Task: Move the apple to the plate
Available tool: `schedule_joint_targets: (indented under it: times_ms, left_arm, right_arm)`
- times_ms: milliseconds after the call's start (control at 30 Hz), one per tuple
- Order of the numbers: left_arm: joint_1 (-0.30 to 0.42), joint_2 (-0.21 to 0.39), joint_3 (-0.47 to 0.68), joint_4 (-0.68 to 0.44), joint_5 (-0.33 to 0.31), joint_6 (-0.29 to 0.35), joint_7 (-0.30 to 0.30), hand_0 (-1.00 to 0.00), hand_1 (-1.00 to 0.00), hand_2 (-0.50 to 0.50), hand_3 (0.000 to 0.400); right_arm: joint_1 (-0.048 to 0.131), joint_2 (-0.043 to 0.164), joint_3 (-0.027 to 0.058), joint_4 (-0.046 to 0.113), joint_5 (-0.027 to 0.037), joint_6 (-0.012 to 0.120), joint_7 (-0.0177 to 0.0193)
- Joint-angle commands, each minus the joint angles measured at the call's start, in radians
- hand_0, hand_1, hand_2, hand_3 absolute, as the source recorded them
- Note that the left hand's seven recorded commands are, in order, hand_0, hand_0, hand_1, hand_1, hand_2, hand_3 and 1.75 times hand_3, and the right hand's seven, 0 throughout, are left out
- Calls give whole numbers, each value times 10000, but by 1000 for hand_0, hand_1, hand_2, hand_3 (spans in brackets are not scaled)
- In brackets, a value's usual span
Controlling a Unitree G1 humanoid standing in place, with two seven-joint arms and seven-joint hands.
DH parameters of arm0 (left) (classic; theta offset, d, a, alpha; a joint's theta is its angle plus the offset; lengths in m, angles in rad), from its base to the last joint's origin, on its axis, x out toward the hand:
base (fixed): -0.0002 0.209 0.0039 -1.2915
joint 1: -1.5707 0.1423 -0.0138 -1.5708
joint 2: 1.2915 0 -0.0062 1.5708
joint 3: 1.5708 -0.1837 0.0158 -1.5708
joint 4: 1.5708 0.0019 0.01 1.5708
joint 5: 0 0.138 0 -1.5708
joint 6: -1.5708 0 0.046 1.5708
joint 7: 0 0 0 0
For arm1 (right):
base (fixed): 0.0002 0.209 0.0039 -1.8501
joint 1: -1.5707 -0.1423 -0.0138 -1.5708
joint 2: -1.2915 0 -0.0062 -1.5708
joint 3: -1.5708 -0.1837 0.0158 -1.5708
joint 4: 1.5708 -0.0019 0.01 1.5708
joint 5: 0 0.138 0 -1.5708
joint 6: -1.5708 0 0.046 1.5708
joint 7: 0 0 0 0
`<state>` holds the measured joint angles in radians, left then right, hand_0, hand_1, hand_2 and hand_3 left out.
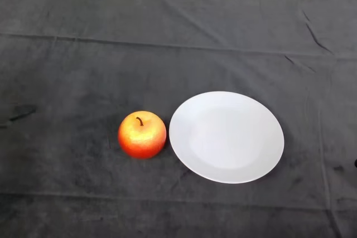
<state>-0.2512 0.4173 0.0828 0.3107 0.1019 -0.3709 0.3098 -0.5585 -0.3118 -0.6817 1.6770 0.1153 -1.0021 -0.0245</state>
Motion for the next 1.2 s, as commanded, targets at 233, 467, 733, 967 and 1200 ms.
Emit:
schedule_joint_targets:
  times_ms: [233,467,733,967,1200]
  left_arm:
    - [-114,-465,-1088,-506,485,509,-116,0,0,0,0]
    - [-587,-701,-1985,-36,592,740,-278,0,0,0,0]
    - [-1182,-951,-2900,861,597,701,-361,0,0,0,0]
    - [-1656,-1170,-3692,1901,540,450,-355,0,0,0,0]
    - [-2105,-1273,-4373,3021,474,122,-422,0,0,0,0]
  right_arm:
    - [1116,914,-20,670,162,1029,-10]
    - [1119,918,6,656,189,1040,-8]
    - [1119,920,32,652,216,1044,-4]
    - [1116,920,49,658,237,1041,0]
    - [1111,918,62,670,253,1033,3]
